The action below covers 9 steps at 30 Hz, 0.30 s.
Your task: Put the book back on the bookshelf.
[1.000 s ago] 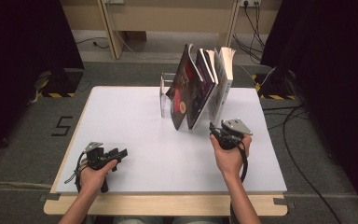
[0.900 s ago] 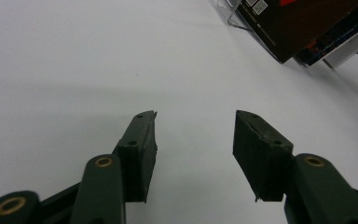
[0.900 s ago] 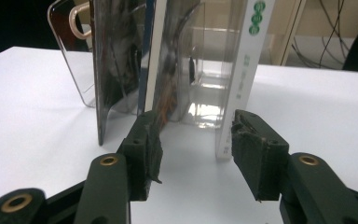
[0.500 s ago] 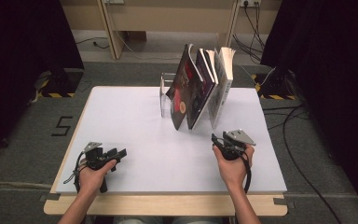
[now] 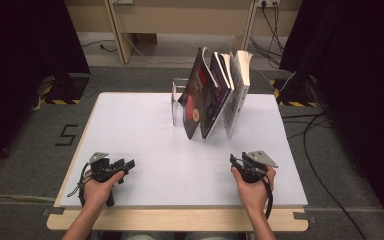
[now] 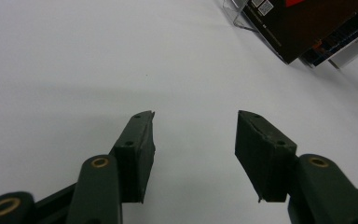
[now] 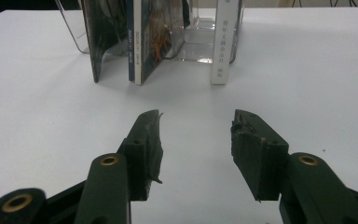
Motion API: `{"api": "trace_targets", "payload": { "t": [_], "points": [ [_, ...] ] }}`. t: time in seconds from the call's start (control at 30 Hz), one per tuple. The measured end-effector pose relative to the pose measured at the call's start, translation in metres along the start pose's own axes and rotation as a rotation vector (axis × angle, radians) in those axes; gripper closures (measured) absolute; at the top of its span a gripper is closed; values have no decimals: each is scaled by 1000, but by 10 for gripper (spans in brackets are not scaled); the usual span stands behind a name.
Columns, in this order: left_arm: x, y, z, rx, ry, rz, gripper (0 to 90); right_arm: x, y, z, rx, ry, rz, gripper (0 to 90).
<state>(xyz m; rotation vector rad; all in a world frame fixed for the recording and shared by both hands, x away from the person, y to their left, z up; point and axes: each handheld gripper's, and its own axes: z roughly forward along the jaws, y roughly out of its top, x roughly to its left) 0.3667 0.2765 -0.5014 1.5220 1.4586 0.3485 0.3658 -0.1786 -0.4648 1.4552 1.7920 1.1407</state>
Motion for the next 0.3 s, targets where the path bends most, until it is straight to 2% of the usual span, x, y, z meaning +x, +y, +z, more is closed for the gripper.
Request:
{"api": "trace_targets", "payload": {
  "t": [0.3],
  "points": [
    [0, -3, 0, 9, 6, -3, 399, -9, -7, -3, -1, 21, 39, 517]
  ]
}}
